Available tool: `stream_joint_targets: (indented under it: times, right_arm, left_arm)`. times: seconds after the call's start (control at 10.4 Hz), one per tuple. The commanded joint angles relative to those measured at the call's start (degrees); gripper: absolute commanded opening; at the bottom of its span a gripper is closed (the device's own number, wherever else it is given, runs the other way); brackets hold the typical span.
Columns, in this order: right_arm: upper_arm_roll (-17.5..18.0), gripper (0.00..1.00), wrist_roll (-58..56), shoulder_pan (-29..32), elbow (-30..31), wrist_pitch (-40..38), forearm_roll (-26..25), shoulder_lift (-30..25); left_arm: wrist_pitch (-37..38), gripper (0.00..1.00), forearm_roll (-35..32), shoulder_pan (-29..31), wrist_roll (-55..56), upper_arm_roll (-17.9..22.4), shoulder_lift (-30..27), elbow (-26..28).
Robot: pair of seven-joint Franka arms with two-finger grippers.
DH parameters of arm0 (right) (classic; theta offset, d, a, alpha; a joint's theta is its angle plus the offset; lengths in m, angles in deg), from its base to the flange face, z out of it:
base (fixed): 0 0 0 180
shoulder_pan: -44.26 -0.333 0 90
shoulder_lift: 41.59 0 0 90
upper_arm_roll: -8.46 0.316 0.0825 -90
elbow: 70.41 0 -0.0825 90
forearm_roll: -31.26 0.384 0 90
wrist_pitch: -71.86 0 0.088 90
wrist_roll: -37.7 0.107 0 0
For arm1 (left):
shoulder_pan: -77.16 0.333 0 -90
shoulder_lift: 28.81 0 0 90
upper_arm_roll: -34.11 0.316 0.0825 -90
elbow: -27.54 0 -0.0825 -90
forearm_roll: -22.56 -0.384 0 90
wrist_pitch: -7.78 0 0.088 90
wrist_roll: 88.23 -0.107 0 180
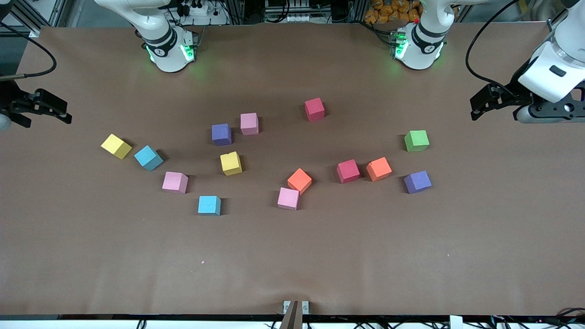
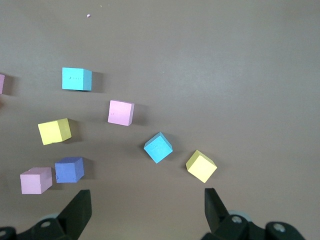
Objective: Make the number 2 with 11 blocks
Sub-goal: 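Reach the left gripper to the magenta cube while the right gripper moves over cubes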
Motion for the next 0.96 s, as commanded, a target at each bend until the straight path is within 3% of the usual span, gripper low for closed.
stream_joint_targets:
  times: [0.0,0.48,0.67,0.87]
  right_arm:
    - [0.79,1.00,-0.39,1.03,-0.96,-0.75,-0.78,0.47]
    - [0.79,1.00,-0.48,1.03,-0.88,-0.75,-0.70,0.65]
    - [0.79,1.00,-0.57,1.03,-0.88,-0.75,-0.70,1.00]
    - [0.79,1.00,-0.57,1.03,-0.88,-0.66,-0.52,1.44]
  left_arm:
    - [-0.28,1.00,-0.69,0.17,-0.62,-0.04,-1.08,0.57]
    - [-1.59,1.00,-1.13,-0.27,1.32,-0.91,1.72,0.83]
    - [-3.35,1.00,-0.61,-1.32,5.86,-3.45,2.86,3.10]
    - [-9.65,1.00,-1.39,-2.11,15.60,-9.67,3.31,8.10]
